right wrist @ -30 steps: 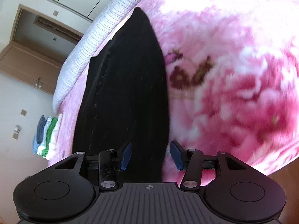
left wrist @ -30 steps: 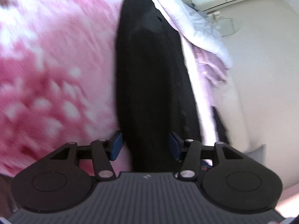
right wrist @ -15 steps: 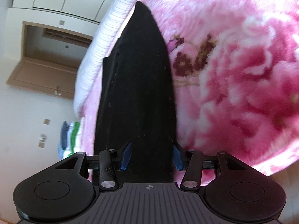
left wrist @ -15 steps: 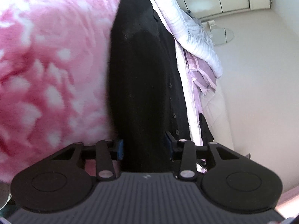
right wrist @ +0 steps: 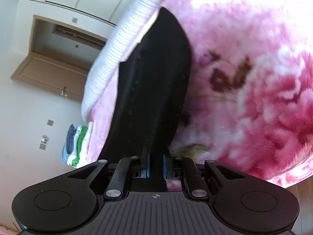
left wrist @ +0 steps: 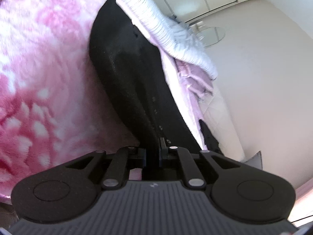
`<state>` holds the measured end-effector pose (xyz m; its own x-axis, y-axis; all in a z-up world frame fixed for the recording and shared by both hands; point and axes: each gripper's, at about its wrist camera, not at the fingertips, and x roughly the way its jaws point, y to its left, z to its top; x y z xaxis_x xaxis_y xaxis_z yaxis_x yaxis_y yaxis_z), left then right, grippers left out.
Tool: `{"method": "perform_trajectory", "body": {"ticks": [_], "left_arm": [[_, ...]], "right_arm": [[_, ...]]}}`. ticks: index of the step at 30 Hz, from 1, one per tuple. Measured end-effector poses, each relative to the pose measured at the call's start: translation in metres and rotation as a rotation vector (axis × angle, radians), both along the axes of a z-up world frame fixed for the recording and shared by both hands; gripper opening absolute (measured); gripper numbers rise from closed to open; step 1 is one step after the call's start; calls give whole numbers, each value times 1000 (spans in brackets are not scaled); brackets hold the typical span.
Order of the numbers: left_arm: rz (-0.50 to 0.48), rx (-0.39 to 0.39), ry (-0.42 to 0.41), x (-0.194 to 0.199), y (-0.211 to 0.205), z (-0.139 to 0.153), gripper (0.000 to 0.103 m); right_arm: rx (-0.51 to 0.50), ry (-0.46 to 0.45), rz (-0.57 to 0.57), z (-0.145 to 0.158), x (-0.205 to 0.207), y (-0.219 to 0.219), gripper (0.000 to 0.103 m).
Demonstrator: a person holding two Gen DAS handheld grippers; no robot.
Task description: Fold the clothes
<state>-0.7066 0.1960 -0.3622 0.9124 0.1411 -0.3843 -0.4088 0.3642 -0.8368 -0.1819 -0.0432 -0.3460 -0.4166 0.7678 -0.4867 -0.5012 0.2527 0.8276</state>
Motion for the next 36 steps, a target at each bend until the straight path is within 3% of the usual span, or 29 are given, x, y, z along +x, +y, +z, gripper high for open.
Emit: {"method": "perform_trajectory", "body": {"ticks": [6, 13, 17, 21, 29, 33, 35, 36], "left_arm": [[-9, 7, 14, -35, -32, 10, 7], [28, -90, 19, -79, -82, 2, 7], [34, -112, 11, -88, -77, 6, 7], [14, -104, -35, -78, -58, 25, 7], [16, -88, -99, -24, 32, 59, 10], [71, -46, -27, 13, 92, 63, 23], [111, -20, 19, 25, 115, 63, 31], [120, 9, 43, 28, 121, 65, 33]], "right_arm": [[16, 22, -10, 14, -27, -33, 9], [16, 92, -11, 11, -67, -92, 9], [5, 116, -9, 11, -76, -104, 9], [46, 119, -10, 26, -66, -87, 9], [118, 90, -45, 64, -24, -2, 9], [77, 63, -142, 62, 1, 63, 11], [38, 40, -202, 55, 12, 94, 28], [22, 24, -231, 52, 17, 106, 47]]}}
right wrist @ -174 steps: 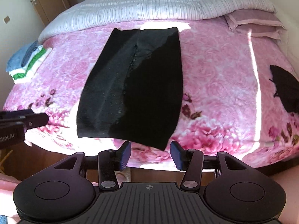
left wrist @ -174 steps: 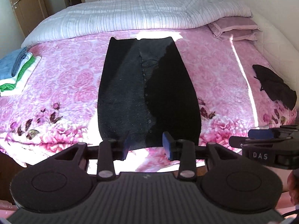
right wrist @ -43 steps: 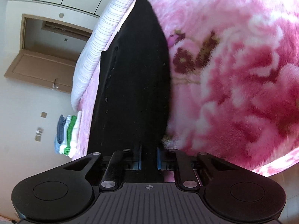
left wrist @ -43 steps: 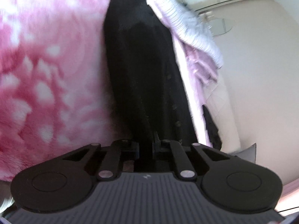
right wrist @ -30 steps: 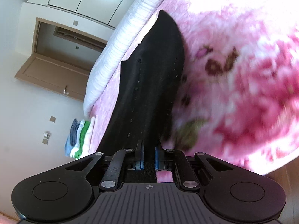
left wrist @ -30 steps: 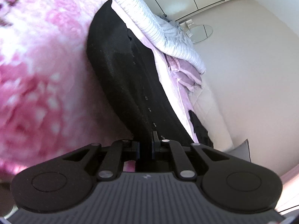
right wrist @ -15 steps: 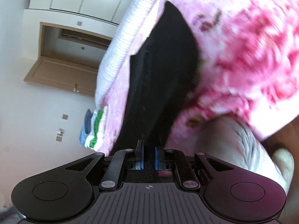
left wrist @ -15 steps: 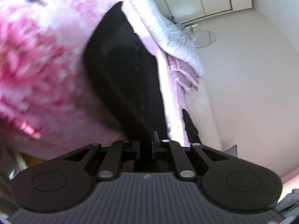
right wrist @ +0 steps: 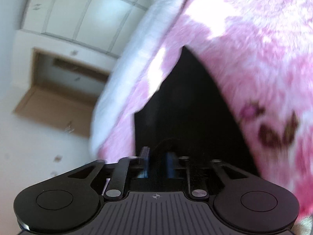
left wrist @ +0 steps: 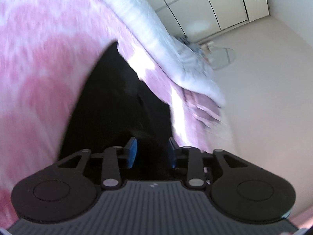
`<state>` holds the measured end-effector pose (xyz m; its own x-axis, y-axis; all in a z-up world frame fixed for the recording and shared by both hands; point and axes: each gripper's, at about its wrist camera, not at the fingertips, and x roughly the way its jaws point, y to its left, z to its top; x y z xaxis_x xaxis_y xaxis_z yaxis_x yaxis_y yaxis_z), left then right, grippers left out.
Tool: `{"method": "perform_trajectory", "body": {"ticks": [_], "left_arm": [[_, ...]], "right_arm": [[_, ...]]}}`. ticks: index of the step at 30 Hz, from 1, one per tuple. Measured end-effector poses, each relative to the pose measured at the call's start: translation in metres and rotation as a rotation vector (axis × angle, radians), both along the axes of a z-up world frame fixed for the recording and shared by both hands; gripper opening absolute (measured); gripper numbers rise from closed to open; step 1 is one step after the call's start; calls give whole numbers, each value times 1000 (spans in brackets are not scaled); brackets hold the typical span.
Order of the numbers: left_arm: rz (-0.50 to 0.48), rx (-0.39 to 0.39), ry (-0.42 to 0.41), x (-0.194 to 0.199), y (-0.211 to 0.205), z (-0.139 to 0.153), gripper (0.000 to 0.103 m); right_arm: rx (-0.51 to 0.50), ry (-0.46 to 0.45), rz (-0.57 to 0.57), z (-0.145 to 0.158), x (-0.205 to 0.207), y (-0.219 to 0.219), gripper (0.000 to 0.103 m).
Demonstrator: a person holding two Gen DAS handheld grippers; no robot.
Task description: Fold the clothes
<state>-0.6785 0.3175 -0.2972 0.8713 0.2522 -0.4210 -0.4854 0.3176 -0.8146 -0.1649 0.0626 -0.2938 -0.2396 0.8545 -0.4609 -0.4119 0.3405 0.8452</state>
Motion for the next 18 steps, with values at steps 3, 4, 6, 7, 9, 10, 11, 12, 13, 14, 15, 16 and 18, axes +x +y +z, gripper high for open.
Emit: {"method": "perform_trajectory", "body": {"ticks": [3, 4, 6, 7, 9, 10, 11, 12, 13, 14, 15, 16, 18], "left_arm": [[12, 70, 66, 4, 13, 3, 48], [2, 85, 88, 5, 15, 1, 50], [-29, 105, 139, 11, 18, -6, 51], [-57, 113, 172, 15, 19, -12, 51], [-106, 141, 245, 24, 18, -24, 51], [-134, 159, 286, 30, 17, -30, 51], [-162, 177, 316, 35, 15, -37, 51], [-187, 196, 342, 41, 14, -41, 51], [-209, 213, 360, 47, 12, -46, 51], [-220, 227, 375, 52, 13, -50, 51], [-232, 241, 391, 58, 13, -54, 51], [-233, 243, 403, 61, 14, -58, 47], [-230, 246, 407, 63, 15, -63, 28]], "right_arm": [[-21, -130, -29, 1, 4, 14, 61], [-30, -180, -19, 1, 4, 17, 61], [-59, -287, 38, -3, -1, 21, 61], [-79, -339, 69, -5, -3, 23, 61], [-118, -414, 129, -16, -6, 26, 61], [-129, -442, 157, -21, -9, 29, 61], [-137, -465, 185, -27, -10, 32, 61], [-144, -486, 210, -32, -11, 34, 60], [-148, -505, 232, -38, -12, 39, 61], [-150, -525, 253, -43, -14, 44, 61], [-152, -541, 270, -49, -15, 49, 61], [-155, -558, 286, -54, -16, 53, 61], [-159, -585, 314, -64, -20, 63, 60]]}}
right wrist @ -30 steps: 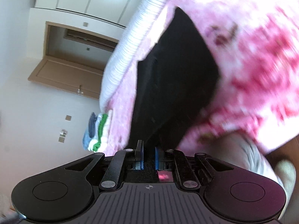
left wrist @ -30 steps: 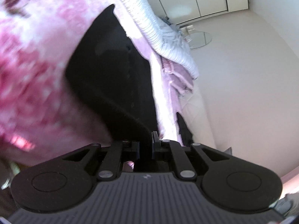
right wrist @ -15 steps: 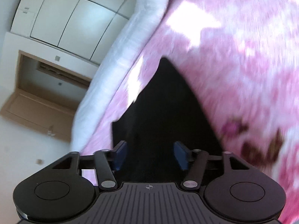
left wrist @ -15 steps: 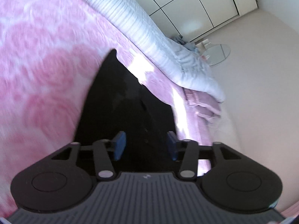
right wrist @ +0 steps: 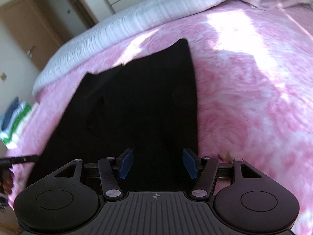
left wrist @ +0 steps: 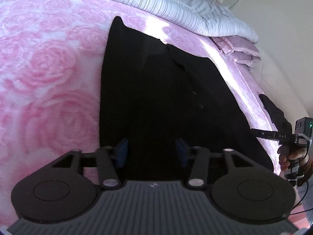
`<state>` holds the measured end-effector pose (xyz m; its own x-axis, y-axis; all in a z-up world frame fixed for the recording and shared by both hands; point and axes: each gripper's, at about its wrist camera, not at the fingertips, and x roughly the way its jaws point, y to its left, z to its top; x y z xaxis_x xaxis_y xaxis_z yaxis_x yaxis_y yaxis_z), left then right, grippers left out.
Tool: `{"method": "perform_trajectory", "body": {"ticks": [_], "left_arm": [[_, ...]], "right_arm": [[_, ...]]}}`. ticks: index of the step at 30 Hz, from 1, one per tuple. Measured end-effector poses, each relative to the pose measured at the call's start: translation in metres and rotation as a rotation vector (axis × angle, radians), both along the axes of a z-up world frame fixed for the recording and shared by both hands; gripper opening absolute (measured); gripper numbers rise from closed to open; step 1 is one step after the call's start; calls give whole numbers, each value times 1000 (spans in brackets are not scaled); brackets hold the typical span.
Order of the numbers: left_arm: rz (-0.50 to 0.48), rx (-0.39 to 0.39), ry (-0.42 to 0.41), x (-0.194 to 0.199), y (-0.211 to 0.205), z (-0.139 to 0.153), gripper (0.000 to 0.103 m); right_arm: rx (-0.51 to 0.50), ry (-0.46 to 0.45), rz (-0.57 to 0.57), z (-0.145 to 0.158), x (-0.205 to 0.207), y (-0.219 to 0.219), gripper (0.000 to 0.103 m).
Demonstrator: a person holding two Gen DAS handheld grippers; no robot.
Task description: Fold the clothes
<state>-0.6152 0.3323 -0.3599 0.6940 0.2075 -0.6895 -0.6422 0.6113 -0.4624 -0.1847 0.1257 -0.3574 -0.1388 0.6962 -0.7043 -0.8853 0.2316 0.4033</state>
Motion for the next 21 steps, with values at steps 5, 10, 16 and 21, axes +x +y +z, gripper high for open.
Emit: {"method": "perform_trajectory", "body": {"ticks": [5, 10, 16, 21], "left_arm": [[14, 55, -24, -8, -4, 5, 5], [40, 128, -87, -14, 2, 22, 5], [31, 154, -57, 6, 19, 21, 5], [58, 153, -62, 8, 26, 8, 5]], "right_arm": [[0, -63, 68, 0, -17, 10, 8], [104, -104, 28, 22, -15, 0, 6], [85, -151, -1, 22, -12, 19, 6], [46, -182, -45, 6, -14, 29, 6]]}}
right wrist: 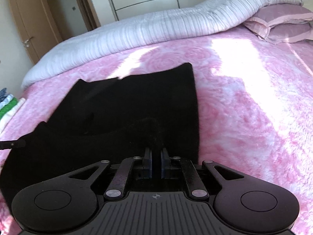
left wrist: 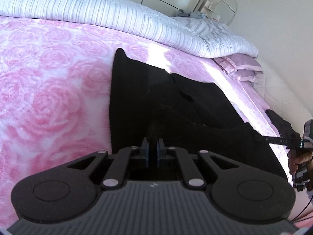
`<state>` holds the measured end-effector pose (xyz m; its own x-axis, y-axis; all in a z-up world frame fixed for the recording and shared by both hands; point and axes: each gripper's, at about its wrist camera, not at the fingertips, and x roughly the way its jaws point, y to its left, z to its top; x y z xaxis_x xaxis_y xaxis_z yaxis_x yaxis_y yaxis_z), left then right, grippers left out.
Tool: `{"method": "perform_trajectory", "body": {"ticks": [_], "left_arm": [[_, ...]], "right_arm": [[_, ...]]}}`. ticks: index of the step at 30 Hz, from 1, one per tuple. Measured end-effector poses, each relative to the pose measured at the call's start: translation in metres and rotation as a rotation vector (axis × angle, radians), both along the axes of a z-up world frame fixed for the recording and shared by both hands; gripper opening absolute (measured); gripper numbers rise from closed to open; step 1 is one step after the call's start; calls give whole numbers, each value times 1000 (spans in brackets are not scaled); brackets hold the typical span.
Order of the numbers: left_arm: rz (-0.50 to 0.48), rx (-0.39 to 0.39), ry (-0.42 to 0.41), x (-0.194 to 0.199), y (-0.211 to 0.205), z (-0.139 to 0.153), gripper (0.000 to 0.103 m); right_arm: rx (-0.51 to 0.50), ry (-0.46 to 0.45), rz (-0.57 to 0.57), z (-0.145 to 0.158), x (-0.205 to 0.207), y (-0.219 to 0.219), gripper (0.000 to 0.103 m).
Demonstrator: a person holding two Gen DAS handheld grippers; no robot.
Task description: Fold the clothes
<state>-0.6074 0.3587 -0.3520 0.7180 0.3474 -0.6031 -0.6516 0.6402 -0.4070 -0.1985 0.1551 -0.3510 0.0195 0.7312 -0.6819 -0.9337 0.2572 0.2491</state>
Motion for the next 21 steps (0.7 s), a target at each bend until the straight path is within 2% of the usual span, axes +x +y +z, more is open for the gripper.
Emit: {"method": "perform_trajectory", "body": {"ticks": [1, 3, 5, 8, 9, 11, 15, 16, 19, 21], "left_arm": [[1, 13, 1, 0, -1, -1, 5], [-5, 26, 60, 6, -2, -8, 6], [-26, 5, 120, 12, -2, -18, 10], [16, -10, 111, 2, -5, -6, 13], [42, -12, 95, -8, -9, 2, 16], [95, -28, 60, -30, -19, 16, 29], [164, -139, -59, -80, -58, 35, 39], [180, -165, -81, -91, -71, 37, 44], [225, -281, -171, -113, -100, 30, 45], [260, -363, -233, -118, -109, 17, 45]], "right_arm": [[-1, -1, -11, -2, 0, 2, 6], [-11, -13, -24, -7, -1, 5, 7], [-55, -20, -24, -15, -3, 13, 8], [-74, 7, -69, -9, 2, 11, 20], [-76, 25, -115, -2, 4, 5, 31], [-23, 55, -209, 16, 5, -21, 35], [99, 234, -312, 35, -5, -100, 42], [115, 286, -338, 34, -9, -119, 42], [137, 435, -435, 23, -22, -174, 45], [111, 504, -467, 9, -28, -190, 46]]}}
